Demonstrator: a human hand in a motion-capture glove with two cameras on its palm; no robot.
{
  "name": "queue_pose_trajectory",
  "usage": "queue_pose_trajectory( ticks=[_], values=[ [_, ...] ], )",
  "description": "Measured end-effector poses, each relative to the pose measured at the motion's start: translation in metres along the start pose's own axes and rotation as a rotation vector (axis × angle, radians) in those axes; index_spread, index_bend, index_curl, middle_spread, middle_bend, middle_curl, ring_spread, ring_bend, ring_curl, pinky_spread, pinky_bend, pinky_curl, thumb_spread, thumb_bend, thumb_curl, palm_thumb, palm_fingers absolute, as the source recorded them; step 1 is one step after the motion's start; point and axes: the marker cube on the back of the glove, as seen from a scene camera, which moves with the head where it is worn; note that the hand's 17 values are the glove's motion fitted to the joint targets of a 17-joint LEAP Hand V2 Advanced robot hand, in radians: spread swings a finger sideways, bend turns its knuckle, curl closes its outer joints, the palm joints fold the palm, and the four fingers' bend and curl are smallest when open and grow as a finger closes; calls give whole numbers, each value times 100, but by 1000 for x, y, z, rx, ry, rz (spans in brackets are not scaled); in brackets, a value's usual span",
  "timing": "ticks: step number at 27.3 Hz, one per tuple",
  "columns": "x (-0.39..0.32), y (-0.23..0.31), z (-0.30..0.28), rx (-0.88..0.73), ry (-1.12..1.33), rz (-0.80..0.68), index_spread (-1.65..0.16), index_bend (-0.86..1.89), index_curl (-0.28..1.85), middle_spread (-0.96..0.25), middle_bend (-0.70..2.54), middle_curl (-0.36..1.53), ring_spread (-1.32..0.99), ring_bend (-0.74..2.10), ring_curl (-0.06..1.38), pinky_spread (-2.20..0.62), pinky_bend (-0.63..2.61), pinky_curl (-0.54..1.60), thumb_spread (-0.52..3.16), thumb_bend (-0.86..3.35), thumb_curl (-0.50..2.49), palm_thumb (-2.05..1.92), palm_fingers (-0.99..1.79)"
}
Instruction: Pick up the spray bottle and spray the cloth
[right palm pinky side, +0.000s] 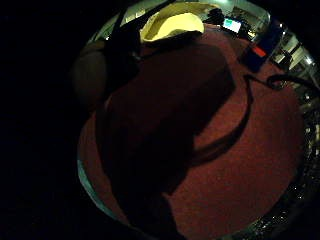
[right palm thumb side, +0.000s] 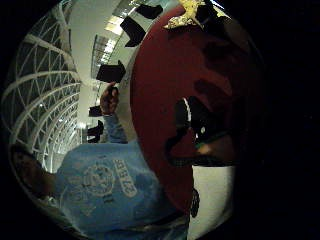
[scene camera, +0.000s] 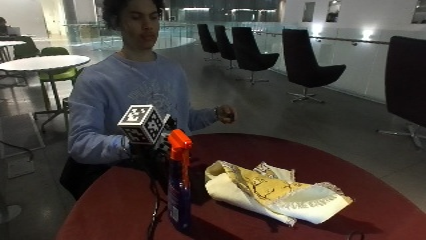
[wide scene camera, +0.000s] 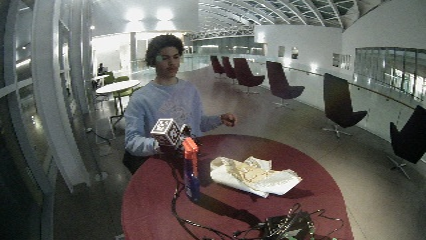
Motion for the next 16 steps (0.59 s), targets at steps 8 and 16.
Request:
queue_pose_trajectory(
  ticks=[8, 16],
  values=[
    [-7, 2, -1, -18, 12, -7, -32, 17, 18, -2, 31, 18, 4, 42, 19, 19, 34, 18, 76, 35, 18, 59, 70],
    [-5, 5, -3, 2, 10, -1, -36, 16, 22, -2, 30, 24, 5, 37, 22, 22, 31, 22, 96, 30, 24, 62, 68]
  ],
)
